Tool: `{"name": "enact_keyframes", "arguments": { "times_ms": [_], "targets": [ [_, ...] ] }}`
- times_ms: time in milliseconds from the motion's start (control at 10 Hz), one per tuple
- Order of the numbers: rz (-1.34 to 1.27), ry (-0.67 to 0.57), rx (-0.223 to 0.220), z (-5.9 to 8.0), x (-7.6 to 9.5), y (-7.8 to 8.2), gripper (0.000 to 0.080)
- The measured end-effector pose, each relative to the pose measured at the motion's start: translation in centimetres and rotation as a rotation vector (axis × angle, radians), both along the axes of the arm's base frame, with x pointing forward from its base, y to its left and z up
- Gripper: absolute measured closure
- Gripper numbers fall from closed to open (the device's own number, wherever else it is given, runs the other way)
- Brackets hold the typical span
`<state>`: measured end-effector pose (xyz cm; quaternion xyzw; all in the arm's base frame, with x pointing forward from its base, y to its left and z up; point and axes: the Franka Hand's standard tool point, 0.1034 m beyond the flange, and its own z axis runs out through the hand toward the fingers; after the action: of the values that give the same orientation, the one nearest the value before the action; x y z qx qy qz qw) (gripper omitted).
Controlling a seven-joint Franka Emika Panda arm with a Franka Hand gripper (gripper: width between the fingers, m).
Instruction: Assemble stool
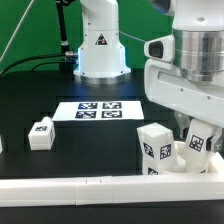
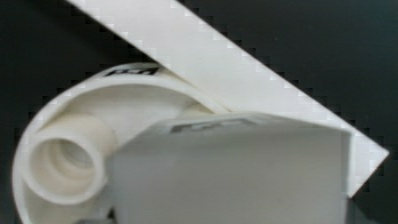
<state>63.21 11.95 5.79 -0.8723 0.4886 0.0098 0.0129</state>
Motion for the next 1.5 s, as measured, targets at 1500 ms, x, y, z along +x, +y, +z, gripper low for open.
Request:
{"name": "enact_keyframes", "arguments": {
  "times_ms": [1500],
  "targets": [
    [-1.194, -0.091, 0.168, -0.28, -0.16, -0.27, 0.0463]
  ]
}}
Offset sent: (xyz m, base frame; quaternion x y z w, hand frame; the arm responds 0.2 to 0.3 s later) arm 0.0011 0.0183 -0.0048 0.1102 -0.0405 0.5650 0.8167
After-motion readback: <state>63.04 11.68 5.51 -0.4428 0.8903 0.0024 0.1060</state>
